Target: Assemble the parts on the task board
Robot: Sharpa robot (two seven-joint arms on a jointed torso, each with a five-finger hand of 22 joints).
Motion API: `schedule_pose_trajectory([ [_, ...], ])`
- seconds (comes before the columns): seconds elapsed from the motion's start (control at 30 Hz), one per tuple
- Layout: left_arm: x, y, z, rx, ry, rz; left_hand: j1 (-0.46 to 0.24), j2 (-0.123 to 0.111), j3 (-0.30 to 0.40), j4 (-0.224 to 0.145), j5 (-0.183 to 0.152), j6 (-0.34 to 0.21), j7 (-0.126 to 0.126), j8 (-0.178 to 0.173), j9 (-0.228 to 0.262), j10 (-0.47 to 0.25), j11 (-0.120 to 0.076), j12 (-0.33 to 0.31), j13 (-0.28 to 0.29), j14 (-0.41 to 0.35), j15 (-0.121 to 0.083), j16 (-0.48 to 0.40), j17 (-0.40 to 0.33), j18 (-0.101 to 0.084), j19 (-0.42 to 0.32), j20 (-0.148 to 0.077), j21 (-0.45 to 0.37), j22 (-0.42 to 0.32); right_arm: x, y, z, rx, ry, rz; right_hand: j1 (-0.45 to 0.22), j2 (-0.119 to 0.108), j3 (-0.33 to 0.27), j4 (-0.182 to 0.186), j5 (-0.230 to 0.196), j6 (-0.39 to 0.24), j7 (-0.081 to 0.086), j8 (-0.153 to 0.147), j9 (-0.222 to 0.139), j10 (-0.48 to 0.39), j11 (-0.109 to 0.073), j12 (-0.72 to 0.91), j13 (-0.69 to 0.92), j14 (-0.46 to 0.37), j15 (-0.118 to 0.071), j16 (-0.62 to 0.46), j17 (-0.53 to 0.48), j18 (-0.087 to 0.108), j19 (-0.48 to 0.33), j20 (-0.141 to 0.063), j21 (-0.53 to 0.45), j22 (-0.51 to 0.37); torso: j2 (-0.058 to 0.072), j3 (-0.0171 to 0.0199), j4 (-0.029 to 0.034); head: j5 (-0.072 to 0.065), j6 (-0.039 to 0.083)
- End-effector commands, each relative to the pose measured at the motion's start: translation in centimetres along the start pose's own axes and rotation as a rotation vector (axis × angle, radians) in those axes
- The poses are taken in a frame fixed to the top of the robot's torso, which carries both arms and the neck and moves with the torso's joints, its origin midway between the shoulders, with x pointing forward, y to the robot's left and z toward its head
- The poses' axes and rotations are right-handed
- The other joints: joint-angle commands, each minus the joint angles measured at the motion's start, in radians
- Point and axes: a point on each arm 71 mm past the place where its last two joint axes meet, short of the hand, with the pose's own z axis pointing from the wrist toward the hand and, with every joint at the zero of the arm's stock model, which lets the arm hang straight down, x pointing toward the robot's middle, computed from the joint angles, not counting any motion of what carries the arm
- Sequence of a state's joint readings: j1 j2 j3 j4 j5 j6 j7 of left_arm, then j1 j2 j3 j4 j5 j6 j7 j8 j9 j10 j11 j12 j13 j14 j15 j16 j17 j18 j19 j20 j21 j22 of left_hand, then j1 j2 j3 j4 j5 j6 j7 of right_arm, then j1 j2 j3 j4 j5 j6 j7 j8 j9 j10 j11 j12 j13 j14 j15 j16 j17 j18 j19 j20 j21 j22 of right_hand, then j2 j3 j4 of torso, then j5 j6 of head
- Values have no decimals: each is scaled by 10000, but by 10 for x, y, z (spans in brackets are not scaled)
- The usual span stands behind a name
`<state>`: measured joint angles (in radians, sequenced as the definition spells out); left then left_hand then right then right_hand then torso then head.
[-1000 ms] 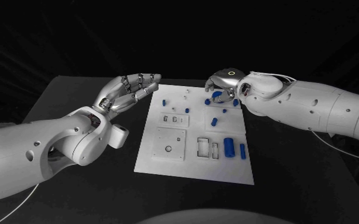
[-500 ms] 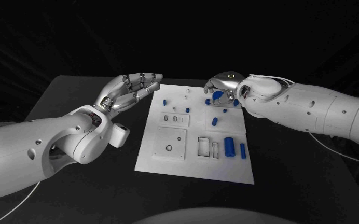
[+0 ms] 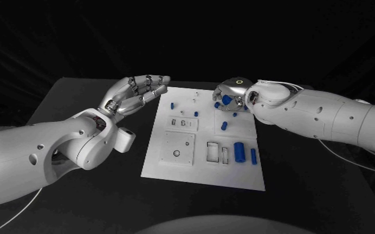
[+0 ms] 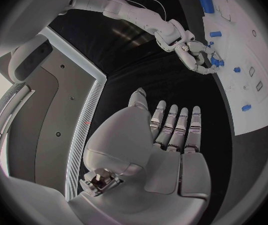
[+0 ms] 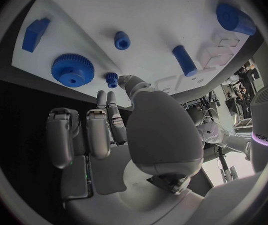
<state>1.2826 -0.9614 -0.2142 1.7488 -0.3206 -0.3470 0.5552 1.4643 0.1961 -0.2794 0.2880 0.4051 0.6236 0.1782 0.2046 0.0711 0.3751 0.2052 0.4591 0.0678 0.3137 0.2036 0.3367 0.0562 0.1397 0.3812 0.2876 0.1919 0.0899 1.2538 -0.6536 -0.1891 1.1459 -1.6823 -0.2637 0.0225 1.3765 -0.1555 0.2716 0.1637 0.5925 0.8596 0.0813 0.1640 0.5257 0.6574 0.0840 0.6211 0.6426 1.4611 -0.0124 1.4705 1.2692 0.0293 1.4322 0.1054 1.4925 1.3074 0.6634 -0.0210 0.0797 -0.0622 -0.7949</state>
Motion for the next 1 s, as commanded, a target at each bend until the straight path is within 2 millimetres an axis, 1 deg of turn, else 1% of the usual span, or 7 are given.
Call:
schedule_pose_trajectory([
  [0.03,2,-2,1,82,228,-62,121,-25,72,-12,70,95,153,68,-11,-59,24,60,-10,76,-4,47,6,-87,74,27,65,6,3,1,1,-61,245,-16,84,-33,136,-35,123,202,-37,72,100,16,19,-88,-27,-64,45,-71,-44,187,-86,-18,-71,983,-13,0,-2,20,-37],
  [0.2,3,-1,1,57,250,-71,189,-38,95,-23,100,105,154,74,-12,-66,19,89,-16,86,-5,66,5,-80,92,28,68,3,6,0,3,-29,309,-5,57,-26,213,-102,172,320,-66,158,253,67,32,-158,-44,-124,55,-116,-159,208,-156,-10,-119,919,-26,-4,-7,32,-57],
  [0.27,3,0,1,39,265,-78,196,-38,97,-24,103,105,154,74,-13,-67,20,91,-16,87,-5,67,5,-80,94,28,69,3,6,0,3,-29,308,14,51,-5,254,-152,202,395,-84,236,380,127,30,-180,-46,-138,58,-124,-176,210,-166,-6,-130,916,-23,-6,-3,19,-60],
  [0.47,2,1,1,-5,277,-79,239,-42,114,-28,122,104,152,74,-15,-74,24,107,-19,91,-1,78,4,-76,93,28,65,-2,7,0,4,-40,297,71,18,47,321,-227,205,426,-101,328,603,269,14,-199,-42,-237,53,-207,-385,237,-257,-5,-192,834,-39,-9,5,21,-130],
  [0.67,3,2,2,-40,299,-91,271,-42,129,-30,138,113,153,77,-15,-79,26,118,-21,100,3,91,5,-72,121,28,77,1,8,-1,5,-43,316,112,-10,130,425,-329,172,477,-126,444,894,587,-54,-189,-40,-308,9,-280,-527,245,-287,-34,-229,825,-48,-9,1,58,-180],
  [0.8,3,2,1,-78,315,-100,297,-38,142,-31,150,124,153,82,-15,-82,29,128,-22,112,8,105,7,-68,142,27,86,3,9,-1,6,-31,354,122,24,195,519,-448,152,575,-151,560,1133,867,-131,-193,-53,-348,-48,-335,-639,250,-304,-80,-253,819,-55,-7,-2,79,-206],
  [1.0,3,2,1,-124,343,-100,373,-25,183,-34,179,155,154,95,-14,-86,41,160,-24,136,24,138,9,-57,174,27,97,3,10,-1,7,-34,417,158,85,255,634,-603,159,621,-145,653,1396,1173,-231,-249,-99,-365,-127,-382,-717,243,-280,-152,-256,855,-62,-10,-4,76,-220],
])
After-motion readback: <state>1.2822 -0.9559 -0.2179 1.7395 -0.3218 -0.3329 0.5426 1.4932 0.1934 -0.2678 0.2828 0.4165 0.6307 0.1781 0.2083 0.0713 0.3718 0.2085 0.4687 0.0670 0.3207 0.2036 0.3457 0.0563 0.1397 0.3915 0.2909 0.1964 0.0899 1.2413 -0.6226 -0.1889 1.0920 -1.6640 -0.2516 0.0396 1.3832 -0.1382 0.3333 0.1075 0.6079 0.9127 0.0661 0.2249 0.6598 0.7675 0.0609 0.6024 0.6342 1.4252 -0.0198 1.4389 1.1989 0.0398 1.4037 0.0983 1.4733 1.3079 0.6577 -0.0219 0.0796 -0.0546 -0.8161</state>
